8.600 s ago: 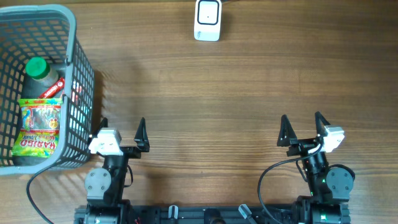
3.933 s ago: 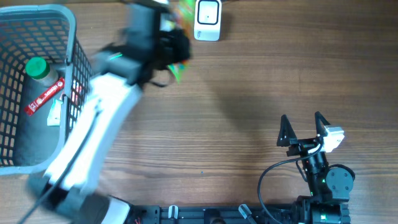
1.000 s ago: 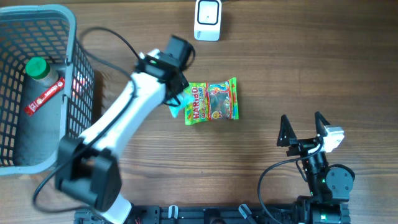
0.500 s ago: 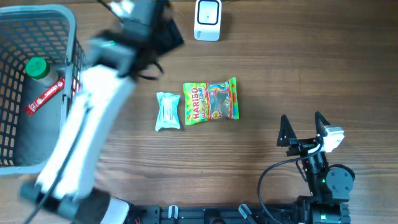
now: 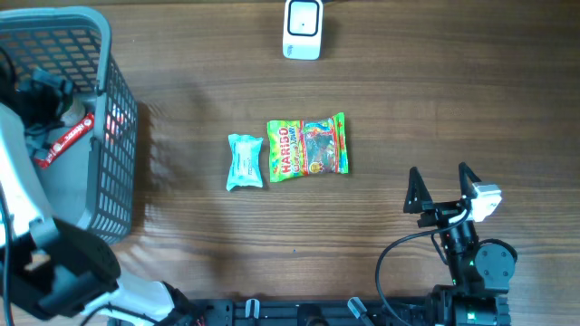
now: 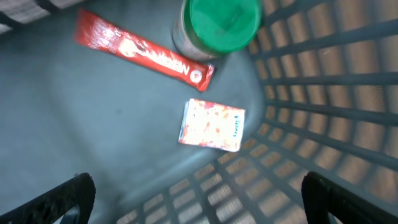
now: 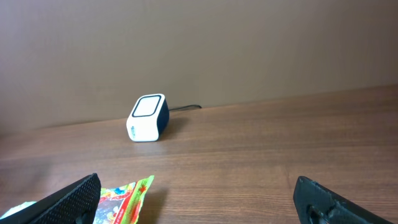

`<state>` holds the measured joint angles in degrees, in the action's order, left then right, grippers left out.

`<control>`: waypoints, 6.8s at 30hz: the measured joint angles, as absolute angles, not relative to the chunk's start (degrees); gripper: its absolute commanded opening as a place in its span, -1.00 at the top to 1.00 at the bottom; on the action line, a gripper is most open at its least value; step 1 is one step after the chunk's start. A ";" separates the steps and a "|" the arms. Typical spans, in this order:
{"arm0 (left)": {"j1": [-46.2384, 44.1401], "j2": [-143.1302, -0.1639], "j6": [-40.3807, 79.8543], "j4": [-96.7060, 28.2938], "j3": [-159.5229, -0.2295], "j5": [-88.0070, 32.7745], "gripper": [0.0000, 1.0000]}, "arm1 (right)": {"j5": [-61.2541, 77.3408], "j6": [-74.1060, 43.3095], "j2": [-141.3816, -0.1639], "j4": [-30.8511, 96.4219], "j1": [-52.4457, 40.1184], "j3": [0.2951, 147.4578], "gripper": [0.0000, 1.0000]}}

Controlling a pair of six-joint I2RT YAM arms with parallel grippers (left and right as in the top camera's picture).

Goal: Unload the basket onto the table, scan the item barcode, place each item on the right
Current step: 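Pick the mint-green wipes pack from the basket with the left gripper, set it down, then pick the small orange box from the basket with the left gripper, set it down, then grasp the green-capped jar with the left gripper and place it right of the bag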

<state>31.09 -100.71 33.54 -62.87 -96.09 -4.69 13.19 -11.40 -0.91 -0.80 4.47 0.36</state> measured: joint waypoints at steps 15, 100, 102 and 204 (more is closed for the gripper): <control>30.98 -118.56 33.32 -51.33 -91.02 -15.11 0.92 | 13.19 -11.40 -0.91 -0.80 4.47 0.36 -0.99; -26.06 -84.09 31.86 -54.04 -88.68 3.25 -1.00 | 13.19 -11.40 -0.99 -0.78 4.43 0.36 -0.99; -22.63 -79.35 28.93 -55.33 -100.88 9.26 -1.00 | 13.19 -11.40 -0.99 -0.80 4.43 0.36 -0.99; -48.31 -113.69 15.57 0.21 -69.52 -5.82 -1.00 | 13.19 -11.40 -1.04 -0.80 4.43 0.36 -0.99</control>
<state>-48.31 -113.69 15.57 0.21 -69.52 -5.82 13.19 -11.40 -1.04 -0.80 4.43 0.36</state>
